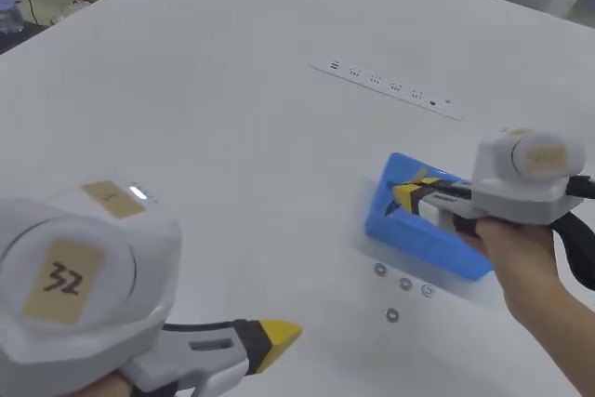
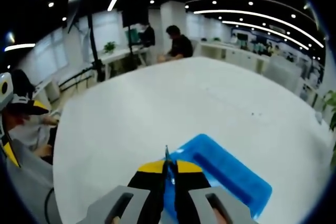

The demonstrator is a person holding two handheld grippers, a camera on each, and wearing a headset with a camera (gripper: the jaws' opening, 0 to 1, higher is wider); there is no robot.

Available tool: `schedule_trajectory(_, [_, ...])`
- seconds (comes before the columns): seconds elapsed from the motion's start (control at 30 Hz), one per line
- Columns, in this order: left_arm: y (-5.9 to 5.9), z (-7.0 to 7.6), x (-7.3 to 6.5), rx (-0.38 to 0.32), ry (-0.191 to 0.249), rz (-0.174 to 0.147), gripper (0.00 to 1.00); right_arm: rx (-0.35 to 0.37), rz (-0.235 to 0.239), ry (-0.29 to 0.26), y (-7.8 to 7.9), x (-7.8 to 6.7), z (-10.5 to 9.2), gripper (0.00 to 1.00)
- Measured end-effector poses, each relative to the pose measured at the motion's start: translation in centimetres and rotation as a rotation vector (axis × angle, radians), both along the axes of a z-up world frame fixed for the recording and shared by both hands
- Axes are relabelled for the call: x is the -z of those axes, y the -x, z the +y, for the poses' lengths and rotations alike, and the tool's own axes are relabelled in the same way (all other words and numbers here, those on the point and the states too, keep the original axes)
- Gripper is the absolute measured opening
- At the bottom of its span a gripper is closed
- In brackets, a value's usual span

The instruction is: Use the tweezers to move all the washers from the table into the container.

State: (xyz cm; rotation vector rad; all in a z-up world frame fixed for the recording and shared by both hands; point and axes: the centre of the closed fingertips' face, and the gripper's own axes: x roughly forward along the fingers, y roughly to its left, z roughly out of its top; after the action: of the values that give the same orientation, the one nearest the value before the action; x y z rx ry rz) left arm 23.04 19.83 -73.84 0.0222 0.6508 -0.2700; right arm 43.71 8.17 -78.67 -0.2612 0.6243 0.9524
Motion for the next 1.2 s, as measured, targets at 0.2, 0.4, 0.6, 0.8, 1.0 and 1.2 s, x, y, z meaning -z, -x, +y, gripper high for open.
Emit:
schedule_trajectory(0.2, [0.1,-0.3,-0.2,0.012,-0.006,-0.005,0.99,0.001,-0.028,-0.031,0.8,-2.1,-0.1,0.02])
schedule_trajectory(0.4, [0.1,-0.5,-0.3,0.022,-0.013,-0.01,0.99,0.0,-0.064,-0.076,2.5,-4.7,-0.7,0.02])
schedule_trajectory(0.6, [0.2,-0.6,-0.3,0.023,-0.015,-0.011,0.99,0.003,-0.078,-0.116,5.0,-6.3,-1.2,0.02])
schedule_trajectory(0.8, [0.2,-0.7,-0.1,0.028,-0.017,-0.003,0.99,0.001,-0.053,-0.123,7.4,-5.7,-1.0,0.02])
schedule_trajectory(1.0, [0.2,-0.8,0.0,0.034,-0.02,0.003,0.99,0.002,-0.034,-0.092,7.8,-3.6,-1.2,0.02])
schedule_trajectory(1.2, [0.1,-0.9,0.4,0.037,-0.02,0.014,0.99,0.016,-0.025,-0.034,7.3,-1.2,-1.4,0.02])
